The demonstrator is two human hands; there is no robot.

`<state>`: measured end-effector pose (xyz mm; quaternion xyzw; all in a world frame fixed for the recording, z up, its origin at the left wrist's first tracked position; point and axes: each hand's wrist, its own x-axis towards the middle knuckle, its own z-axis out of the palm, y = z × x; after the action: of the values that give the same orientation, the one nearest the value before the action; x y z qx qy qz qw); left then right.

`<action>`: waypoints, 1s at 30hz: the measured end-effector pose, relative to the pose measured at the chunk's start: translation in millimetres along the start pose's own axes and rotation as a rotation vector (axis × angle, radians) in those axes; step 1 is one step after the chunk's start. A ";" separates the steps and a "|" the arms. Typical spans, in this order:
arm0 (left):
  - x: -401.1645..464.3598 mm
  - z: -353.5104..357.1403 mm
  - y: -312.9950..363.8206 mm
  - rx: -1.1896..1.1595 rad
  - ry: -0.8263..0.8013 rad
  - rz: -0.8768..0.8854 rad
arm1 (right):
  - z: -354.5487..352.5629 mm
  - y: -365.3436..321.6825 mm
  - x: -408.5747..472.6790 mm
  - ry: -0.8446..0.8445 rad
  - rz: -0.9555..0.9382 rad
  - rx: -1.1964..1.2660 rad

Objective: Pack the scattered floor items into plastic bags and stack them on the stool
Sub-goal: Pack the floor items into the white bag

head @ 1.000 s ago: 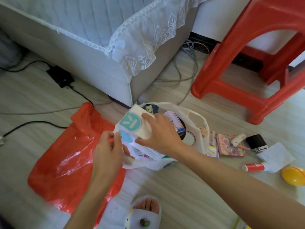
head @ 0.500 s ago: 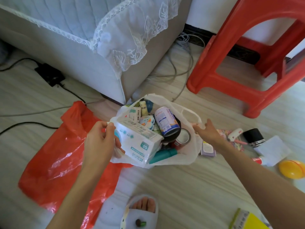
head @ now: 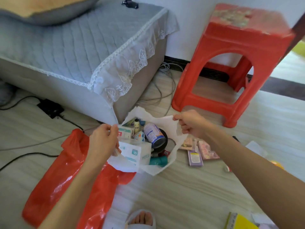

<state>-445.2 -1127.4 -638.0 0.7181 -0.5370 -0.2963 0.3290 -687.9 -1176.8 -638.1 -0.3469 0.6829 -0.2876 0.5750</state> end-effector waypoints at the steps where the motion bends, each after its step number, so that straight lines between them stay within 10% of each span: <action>1: 6.2 -4.7 6.8 -0.010 0.001 0.005 | -6.3 -11.6 -8.6 0.004 -0.024 0.028; 16: 71.3 5.7 66.3 -0.314 -0.064 -0.060 | -42.0 -46.7 -41.8 0.176 -0.222 0.244; 30: 21.1 14.8 31.2 -0.273 -0.484 -0.028 | -46.7 14.9 -59.8 0.076 -0.198 0.032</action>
<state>-469.5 -1156.6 -623.9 0.5827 -0.5452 -0.5332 0.2809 -730.2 -1120.1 -606.8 -0.3924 0.6619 -0.3666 0.5230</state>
